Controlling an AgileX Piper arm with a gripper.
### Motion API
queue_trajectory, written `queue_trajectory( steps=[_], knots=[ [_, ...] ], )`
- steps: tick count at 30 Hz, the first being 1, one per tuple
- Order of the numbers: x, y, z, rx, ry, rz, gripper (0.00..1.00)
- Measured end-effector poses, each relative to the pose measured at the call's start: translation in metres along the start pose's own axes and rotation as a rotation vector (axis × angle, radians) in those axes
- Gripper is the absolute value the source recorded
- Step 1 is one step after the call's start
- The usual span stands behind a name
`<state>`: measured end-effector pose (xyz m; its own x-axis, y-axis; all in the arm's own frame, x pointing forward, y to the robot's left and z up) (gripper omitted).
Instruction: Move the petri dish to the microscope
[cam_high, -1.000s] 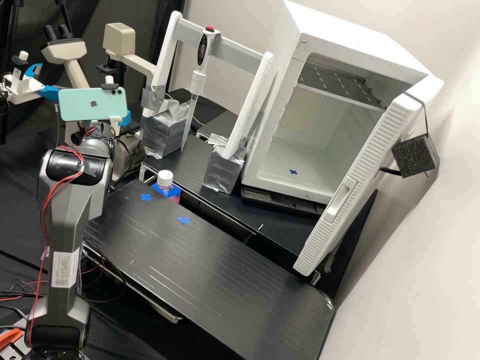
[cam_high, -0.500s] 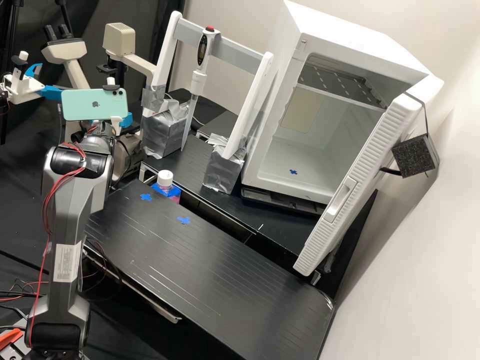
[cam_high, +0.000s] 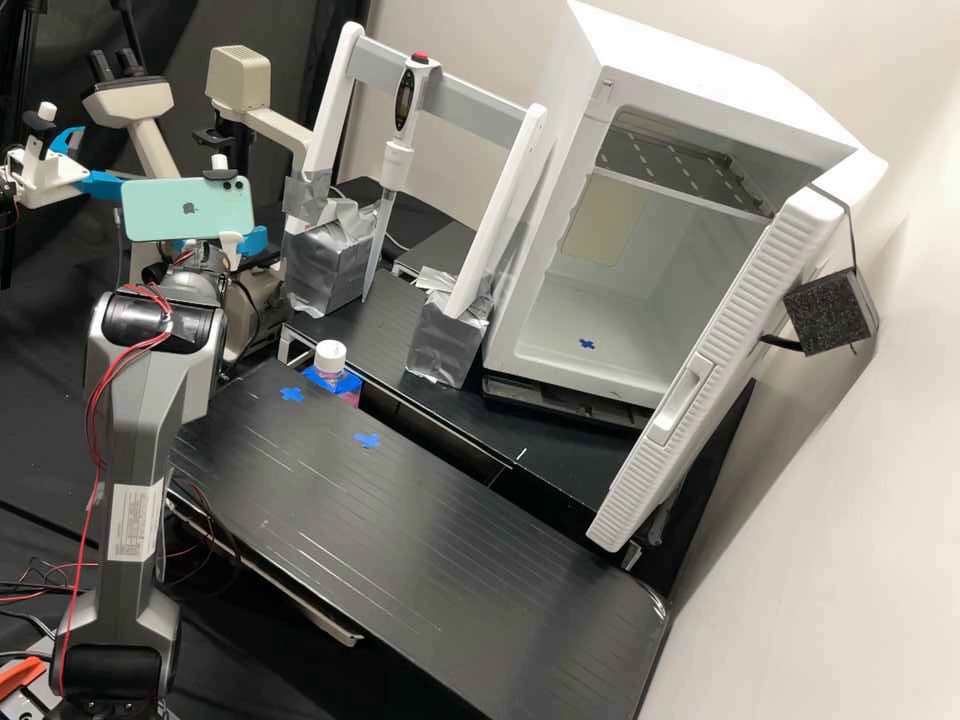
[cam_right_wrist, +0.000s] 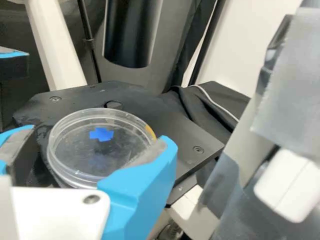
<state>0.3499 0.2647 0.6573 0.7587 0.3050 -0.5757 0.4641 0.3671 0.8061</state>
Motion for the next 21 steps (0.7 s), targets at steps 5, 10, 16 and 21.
queue_trajectory(
  steps=[5, 10, 16, 21],
  knots=[
    [-0.011, -0.002, 0.0, 0.017, 0.011, -0.029, 1.0],
    [-0.06, 0.005, 0.007, 0.059, 0.009, 0.001, 1.0],
    [-0.136, 0.014, 0.001, 0.079, 0.14, 0.173, 1.0],
    [-0.193, 0.007, 0.005, 0.094, 0.22, 0.3, 1.0]
  ],
)
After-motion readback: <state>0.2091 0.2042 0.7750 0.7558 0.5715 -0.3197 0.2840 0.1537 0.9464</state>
